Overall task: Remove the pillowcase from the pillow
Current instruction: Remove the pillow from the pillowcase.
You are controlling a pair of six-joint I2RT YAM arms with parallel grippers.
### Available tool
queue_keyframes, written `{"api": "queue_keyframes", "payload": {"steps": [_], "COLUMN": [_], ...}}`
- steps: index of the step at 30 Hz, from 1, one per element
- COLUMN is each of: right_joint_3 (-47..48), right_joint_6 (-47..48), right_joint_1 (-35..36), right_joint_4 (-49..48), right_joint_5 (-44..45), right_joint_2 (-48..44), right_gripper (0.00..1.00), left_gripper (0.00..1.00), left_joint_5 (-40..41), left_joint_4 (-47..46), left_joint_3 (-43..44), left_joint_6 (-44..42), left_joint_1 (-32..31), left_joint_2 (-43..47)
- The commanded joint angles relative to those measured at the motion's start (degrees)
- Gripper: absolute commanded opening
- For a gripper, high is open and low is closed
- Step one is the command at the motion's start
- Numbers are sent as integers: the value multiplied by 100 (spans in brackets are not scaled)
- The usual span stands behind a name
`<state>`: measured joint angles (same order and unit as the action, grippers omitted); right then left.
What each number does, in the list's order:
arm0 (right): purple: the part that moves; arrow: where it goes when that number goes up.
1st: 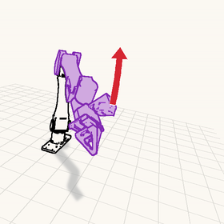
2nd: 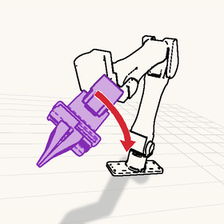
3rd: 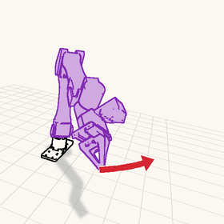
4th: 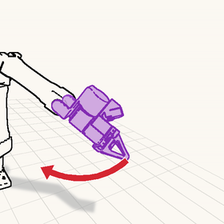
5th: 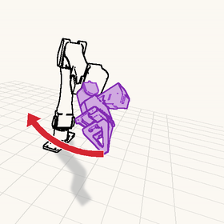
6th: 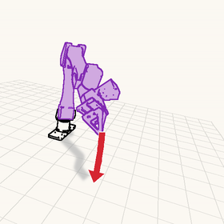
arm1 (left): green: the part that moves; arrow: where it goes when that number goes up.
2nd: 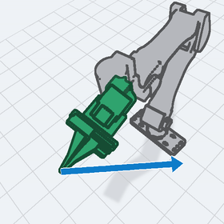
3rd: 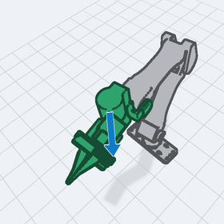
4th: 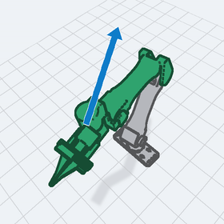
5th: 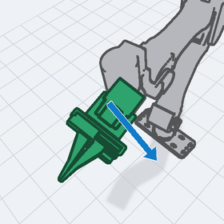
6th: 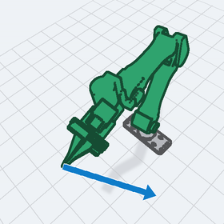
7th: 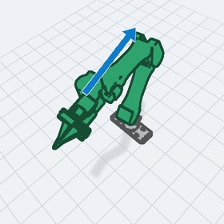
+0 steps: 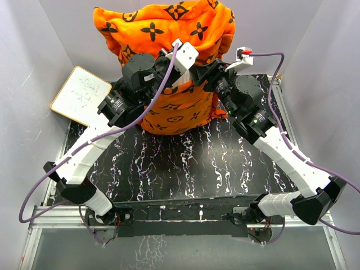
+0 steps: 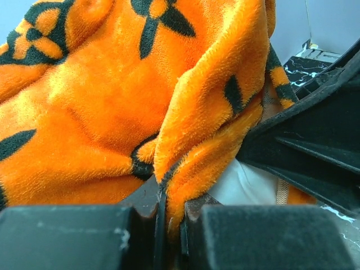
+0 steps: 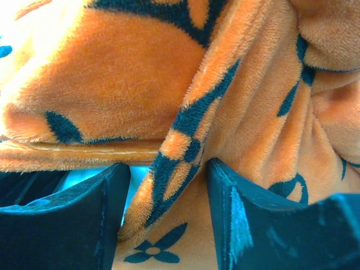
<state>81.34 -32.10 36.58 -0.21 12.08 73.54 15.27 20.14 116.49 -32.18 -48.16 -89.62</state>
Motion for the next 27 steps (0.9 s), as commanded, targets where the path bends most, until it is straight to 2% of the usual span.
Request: {"api": "queue_keyframes", "payload": {"steps": [1, 8, 16, 22, 27], "right_joint_3": [-71, -805, -1201, -1639, -2089], "right_joint_6": [367, 518, 833, 678, 449], "right_joint_1": [72, 73, 55, -178, -510], "right_joint_4": [45, -86, -68, 41, 99], "right_joint_5": [567, 933, 1496, 1624, 1505], "right_joint_2": [-98, -365, -405, -437, -582], "right_gripper": [52, 41, 10, 8, 8], "left_gripper": [0, 0, 0, 0, 0], "left_joint_5": [-7, 201, 364, 503, 583], "left_joint_4": [-304, -787, -1134, -1799, -2088], "left_joint_3": [88, -139, -253, -453, -287], "left_joint_6": [-109, -418, -659, -1408, -1747], "left_joint_1": [-44, -44, -40, -44, -44], "left_joint_2": [244, 465, 779, 1095, 1280]}}
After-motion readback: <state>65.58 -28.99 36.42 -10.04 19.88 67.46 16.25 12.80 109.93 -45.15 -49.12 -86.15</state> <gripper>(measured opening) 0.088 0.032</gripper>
